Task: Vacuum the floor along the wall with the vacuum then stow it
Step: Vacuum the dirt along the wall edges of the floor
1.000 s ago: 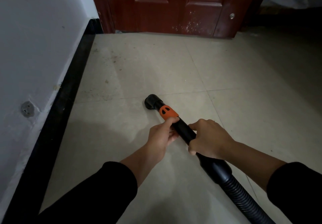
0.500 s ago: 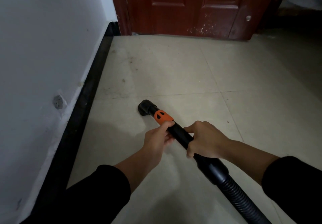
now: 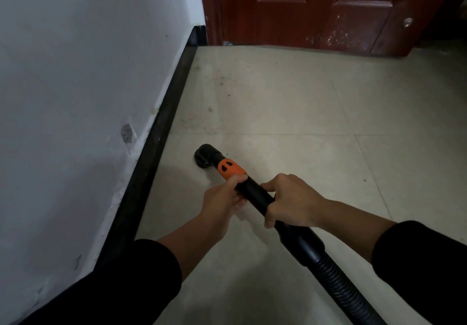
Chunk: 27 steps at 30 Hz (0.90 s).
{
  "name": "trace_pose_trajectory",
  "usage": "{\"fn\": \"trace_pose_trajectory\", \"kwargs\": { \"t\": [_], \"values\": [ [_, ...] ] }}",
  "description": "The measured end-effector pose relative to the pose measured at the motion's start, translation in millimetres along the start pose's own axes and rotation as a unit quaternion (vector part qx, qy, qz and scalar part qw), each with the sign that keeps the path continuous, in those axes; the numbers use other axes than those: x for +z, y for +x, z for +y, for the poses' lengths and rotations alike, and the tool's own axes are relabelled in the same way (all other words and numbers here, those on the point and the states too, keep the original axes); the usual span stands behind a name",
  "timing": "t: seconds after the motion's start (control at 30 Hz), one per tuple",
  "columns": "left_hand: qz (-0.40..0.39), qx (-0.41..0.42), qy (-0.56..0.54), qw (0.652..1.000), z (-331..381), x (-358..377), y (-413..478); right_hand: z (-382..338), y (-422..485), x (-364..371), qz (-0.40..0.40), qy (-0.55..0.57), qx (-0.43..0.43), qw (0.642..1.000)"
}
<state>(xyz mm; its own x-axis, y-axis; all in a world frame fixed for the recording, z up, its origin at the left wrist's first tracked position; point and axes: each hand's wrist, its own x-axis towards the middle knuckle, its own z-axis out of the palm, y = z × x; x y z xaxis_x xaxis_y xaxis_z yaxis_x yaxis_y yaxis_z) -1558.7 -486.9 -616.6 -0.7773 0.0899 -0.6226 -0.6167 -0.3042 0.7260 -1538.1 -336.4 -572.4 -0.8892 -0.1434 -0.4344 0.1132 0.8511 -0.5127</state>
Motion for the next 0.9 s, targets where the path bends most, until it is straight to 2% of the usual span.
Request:
{"fn": "trace_pose_trajectory", "kwargs": {
  "t": [0.4, 0.9],
  "values": [
    [-0.008, 0.012, 0.007, 1.000, 13, 9, 24, -4, 16, -4, 0.032, 0.018, 0.025, 0.999],
    [-0.052, -0.015, 0.009, 0.998, -3, 57, 15, 25, -17, -37, 0.052, 0.003, 0.077, 0.996]
  ]
}}
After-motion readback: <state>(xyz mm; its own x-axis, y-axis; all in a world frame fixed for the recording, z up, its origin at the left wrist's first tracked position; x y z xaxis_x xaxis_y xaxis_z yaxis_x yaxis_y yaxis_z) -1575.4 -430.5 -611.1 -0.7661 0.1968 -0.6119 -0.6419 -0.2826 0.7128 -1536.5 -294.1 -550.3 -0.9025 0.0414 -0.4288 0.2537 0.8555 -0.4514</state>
